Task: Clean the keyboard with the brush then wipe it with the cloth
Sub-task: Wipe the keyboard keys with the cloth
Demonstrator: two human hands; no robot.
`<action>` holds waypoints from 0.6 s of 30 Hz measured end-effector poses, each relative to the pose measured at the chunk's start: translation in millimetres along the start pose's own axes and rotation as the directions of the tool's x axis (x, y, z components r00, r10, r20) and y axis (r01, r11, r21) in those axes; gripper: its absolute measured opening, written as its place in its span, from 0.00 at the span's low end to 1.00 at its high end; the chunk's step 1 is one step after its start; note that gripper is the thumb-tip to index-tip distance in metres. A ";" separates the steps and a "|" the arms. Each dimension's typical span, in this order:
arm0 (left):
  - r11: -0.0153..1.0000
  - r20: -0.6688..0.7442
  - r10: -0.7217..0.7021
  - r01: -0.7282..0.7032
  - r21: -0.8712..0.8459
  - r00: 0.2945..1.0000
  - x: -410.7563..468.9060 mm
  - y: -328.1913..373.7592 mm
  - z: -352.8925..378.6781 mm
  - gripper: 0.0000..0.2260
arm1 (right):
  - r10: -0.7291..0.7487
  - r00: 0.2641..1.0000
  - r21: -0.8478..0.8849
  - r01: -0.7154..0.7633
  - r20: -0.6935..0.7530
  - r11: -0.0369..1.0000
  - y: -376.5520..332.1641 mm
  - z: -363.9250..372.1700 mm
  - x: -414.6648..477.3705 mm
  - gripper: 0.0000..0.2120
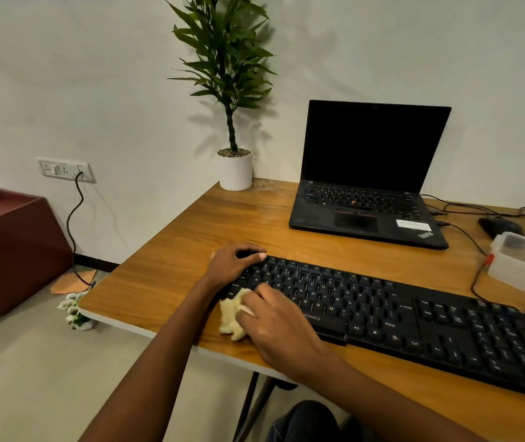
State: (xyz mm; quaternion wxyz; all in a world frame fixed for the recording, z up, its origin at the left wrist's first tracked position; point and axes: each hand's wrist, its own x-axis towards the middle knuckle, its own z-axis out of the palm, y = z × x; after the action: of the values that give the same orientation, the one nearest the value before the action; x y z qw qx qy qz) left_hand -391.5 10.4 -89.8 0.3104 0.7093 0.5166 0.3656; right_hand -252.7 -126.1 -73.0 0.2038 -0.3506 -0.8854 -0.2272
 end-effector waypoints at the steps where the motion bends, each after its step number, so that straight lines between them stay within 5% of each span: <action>1: 1.000 -0.001 -0.006 0.006 0.005 1.000 0.2 0.4 -0.3 0.05 | 0.020 1.000 0.020 -0.020 -0.002 1.000 3.8 -4.8 -13.1 0.09; 9: 0.999 0.001 -0.036 0.036 -0.011 0.999 0.5 1.3 -0.8 0.11 | 0.187 0.982 0.101 -0.184 -0.021 0.978 22.1 -26.6 -69.8 0.14; 18: 0.998 0.019 -0.056 0.057 -0.025 0.998 1.4 -0.9 -0.7 0.12 | 0.037 0.999 0.006 -0.037 0.038 0.999 23.0 -19.3 -49.2 0.10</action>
State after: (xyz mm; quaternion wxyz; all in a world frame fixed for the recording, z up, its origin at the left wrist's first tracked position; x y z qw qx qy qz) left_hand -392.3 12.1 -89.9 0.3343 0.6938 0.5289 0.3566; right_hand -199.3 -147.6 -77.0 0.1925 -0.3703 -0.8832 -0.2138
